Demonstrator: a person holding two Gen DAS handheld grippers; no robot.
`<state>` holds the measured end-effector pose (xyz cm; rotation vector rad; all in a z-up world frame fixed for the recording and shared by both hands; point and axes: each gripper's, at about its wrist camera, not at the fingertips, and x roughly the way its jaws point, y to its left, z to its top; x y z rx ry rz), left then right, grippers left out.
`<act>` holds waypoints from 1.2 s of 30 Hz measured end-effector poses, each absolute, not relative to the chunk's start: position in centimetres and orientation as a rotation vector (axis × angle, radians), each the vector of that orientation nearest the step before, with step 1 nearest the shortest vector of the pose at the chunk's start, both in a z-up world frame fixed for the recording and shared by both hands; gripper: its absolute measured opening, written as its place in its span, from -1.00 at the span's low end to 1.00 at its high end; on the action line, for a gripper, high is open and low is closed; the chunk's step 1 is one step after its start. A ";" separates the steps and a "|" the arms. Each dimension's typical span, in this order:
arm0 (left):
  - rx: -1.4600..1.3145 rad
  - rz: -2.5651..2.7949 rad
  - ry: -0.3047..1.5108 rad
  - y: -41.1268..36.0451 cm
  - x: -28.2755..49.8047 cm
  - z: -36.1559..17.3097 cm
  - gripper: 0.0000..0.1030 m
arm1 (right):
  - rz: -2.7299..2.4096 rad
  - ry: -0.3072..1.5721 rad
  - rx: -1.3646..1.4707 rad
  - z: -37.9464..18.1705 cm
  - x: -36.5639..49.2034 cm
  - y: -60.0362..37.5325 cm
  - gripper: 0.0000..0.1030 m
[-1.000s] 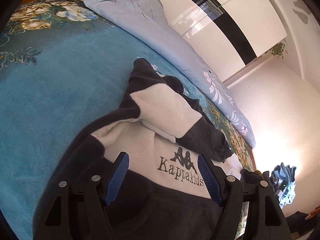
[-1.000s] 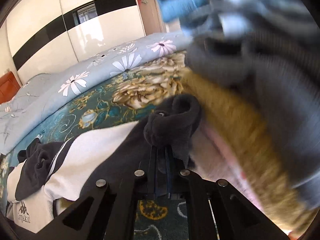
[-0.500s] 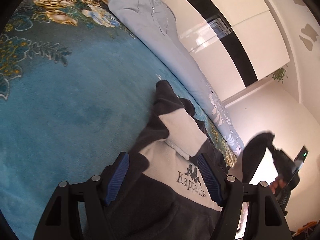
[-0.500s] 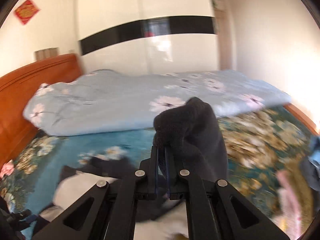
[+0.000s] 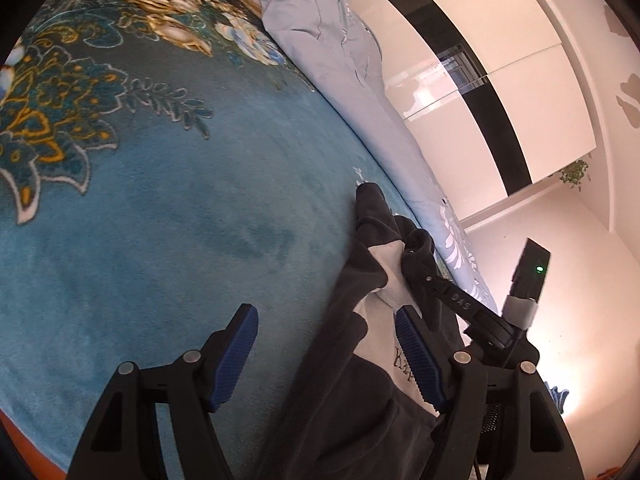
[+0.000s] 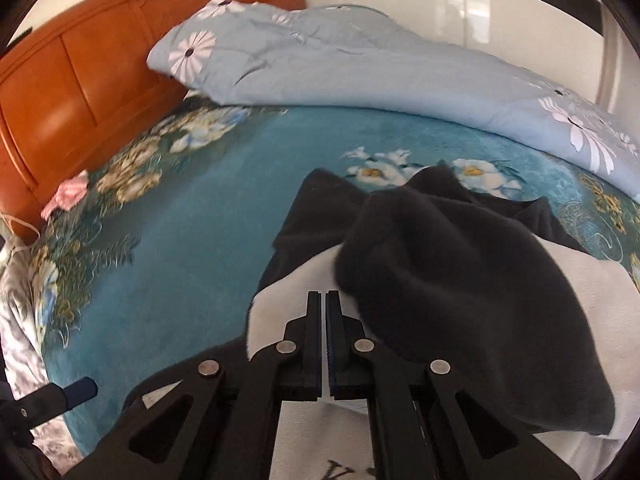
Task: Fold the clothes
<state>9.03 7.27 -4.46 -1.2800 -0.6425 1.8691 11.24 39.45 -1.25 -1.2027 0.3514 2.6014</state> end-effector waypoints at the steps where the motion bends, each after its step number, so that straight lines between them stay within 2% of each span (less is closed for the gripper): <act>1: -1.284 1.867 -0.647 7.1 9.0 -4.5 0.45 | 2.612 0.343 -1.193 -0.7 11.8 39.1 -0.97; 4: -1.274 1.874 -0.644 6.8 9.3 -4.3 0.45 | 2.627 0.352 -1.138 1.3 12.7 40.1 -0.96; 5: -1.270 1.874 -0.650 6.8 9.4 -4.2 0.45 | 2.632 0.355 -1.119 2.0 13.0 40.5 -0.87; 7: -1.272 1.851 -0.675 6.8 9.6 -4.3 0.45 | 2.586 0.370 -1.138 1.6 12.3 41.2 -0.40; 8: -1.273 1.848 -0.665 6.9 9.8 -4.3 0.45 | 2.561 0.377 -1.150 1.4 11.9 41.6 -0.08; 9: -1.274 1.845 -0.655 7.1 9.9 -4.3 0.45 | 2.556 0.391 -1.159 1.1 11.7 41.9 0.00; 21: -1.297 1.805 -0.648 7.2 9.6 -5.1 0.46 | 2.383 0.562 -1.210 -1.9 8.8 44.6 0.00; 22: -1.299 1.804 -0.653 7.0 9.5 -5.2 0.46 | 2.384 0.591 -1.201 -1.9 9.0 45.0 -0.04; 23: -1.302 1.802 -0.659 6.9 9.3 -5.4 0.46 | 2.384 0.620 -1.192 -1.9 9.2 45.3 -0.22; 24: -1.303 1.802 -0.664 6.9 9.0 -5.4 0.46 | 2.383 0.637 -1.187 -1.7 9.5 45.5 -0.50; 25: -1.304 1.802 -0.669 6.9 8.7 -5.5 0.46 | 2.381 0.654 -1.183 -1.5 9.7 45.7 -0.55; 29: -1.303 1.801 -0.672 6.7 8.3 -5.7 0.46 | 2.434 0.745 -1.128 0.7 10.5 45.9 -0.57; 33: -1.309 1.794 -0.673 7.2 8.2 -6.0 0.46 | 2.541 0.732 -1.068 3.6 9.9 44.4 -0.57; 36: -1.317 1.789 -0.664 7.4 8.4 -6.1 0.46 | 2.587 0.761 -1.134 2.7 8.4 42.8 -0.57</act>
